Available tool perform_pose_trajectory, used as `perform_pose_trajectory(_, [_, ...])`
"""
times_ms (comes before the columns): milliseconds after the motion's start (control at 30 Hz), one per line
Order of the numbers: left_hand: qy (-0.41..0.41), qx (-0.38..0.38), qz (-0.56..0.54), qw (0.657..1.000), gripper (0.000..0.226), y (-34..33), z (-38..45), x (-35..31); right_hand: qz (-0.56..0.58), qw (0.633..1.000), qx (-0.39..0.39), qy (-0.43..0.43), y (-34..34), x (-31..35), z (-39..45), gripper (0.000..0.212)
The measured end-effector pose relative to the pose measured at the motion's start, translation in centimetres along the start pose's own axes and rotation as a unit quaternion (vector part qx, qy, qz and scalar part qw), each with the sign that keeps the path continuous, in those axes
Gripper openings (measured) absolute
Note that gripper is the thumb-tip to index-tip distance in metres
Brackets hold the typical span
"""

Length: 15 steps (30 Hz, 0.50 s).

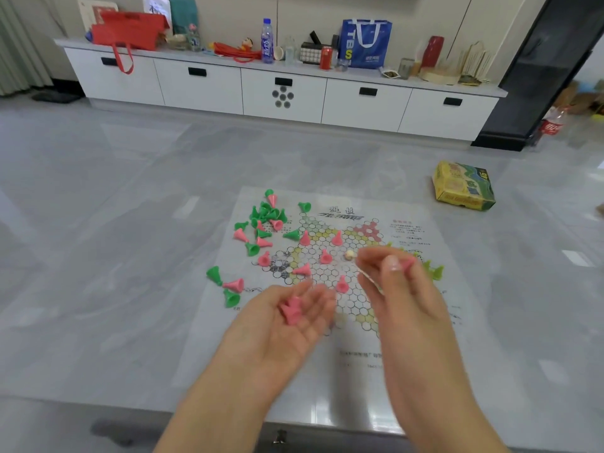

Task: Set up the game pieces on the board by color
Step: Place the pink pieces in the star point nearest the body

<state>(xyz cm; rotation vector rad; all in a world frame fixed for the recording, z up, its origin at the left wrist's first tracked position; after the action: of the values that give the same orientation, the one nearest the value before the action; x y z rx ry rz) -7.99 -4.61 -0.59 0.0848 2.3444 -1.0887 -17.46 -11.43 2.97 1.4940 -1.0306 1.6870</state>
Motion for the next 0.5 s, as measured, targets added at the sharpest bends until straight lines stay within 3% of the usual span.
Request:
perform_pose_trajectory(133, [-0.090, -0.072, 0.041, 0.993, 0.014, 2.2, 0.5, -3.3, 0.004, 0.999, -0.046, -0.005, 2.0, 0.5, 0.2, 0.020])
perform_pose_trajectory(233, [-0.150, -0.100, 0.121, 0.976, 0.020, 2.7, 0.4, -5.1, -0.016, 0.999, -0.006, -0.039, 1.6, -0.7, -0.2, 0.007])
perform_pose_trajectory(367, [-0.204, -0.116, 0.225, 0.946, 0.025, 3.4, 0.4, -5.7, -0.029, 0.994, 0.053, -0.091, 0.4, -3.2, -0.5, 0.006])
perform_pose_trajectory(500, [-0.227, -0.122, 0.306, 0.916, 0.030, 3.6, 0.4, -6.0, -0.080, 0.989, 0.111, -0.058, -0.5, -3.9, -0.5, 0.005])
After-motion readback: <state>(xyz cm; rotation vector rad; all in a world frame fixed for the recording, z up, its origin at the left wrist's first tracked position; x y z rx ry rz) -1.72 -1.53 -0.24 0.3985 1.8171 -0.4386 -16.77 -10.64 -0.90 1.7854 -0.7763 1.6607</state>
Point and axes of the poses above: each hand's wrist, its own z-axis towards the middle knuckle, its own y-axis out of the back of the hand, x = y × z, the point moved 3 cm from there along z, towards the middle knuckle, and after that the axes turned 3 degrees about z, right-handed, at the moved point
